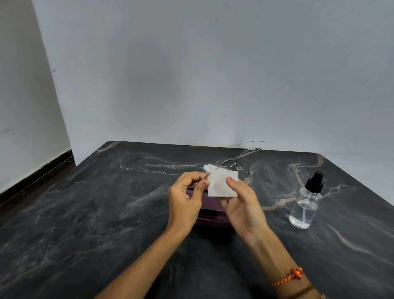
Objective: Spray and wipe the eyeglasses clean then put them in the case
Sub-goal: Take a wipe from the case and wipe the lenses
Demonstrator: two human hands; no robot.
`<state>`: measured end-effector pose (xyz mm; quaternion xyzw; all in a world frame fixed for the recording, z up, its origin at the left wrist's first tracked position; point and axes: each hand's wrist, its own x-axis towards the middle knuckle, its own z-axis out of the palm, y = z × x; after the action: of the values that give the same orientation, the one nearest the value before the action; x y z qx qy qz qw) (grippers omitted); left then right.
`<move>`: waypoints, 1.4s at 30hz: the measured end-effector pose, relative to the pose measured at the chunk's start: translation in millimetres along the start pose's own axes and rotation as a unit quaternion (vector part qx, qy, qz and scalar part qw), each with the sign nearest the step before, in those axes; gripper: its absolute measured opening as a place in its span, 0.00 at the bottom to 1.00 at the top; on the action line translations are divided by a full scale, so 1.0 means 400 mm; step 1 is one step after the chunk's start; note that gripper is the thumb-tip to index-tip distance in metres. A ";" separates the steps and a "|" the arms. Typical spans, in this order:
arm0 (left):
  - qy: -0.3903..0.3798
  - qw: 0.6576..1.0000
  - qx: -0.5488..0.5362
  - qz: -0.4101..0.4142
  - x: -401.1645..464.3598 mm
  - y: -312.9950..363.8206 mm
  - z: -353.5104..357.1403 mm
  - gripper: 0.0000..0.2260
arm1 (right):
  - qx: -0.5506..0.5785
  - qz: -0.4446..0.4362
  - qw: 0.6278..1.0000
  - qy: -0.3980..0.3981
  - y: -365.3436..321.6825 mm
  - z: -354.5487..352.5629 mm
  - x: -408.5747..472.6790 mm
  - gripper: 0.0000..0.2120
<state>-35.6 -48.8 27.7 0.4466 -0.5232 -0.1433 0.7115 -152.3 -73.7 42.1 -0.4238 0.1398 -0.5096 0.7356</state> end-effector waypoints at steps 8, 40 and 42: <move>-0.009 1.000 -0.009 0.016 -0.006 0.011 0.009 0.09 | 0.007 0.001 0.999 0.053 -0.007 -0.005 0.005 0.22; -0.037 0.990 -0.120 -0.064 -0.003 0.008 0.011 0.12 | -0.100 -0.074 0.988 0.089 -0.005 0.013 -0.009 0.12; -0.038 0.990 -0.119 -0.063 -0.002 0.006 0.009 0.12 | -0.166 -0.085 0.977 0.102 -0.009 0.010 -0.011 0.13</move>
<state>-39.6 -48.6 29.5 0.3853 -0.4995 -0.2658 0.7290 -153.8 -68.3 46.2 -0.4965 0.2602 -0.5806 0.5905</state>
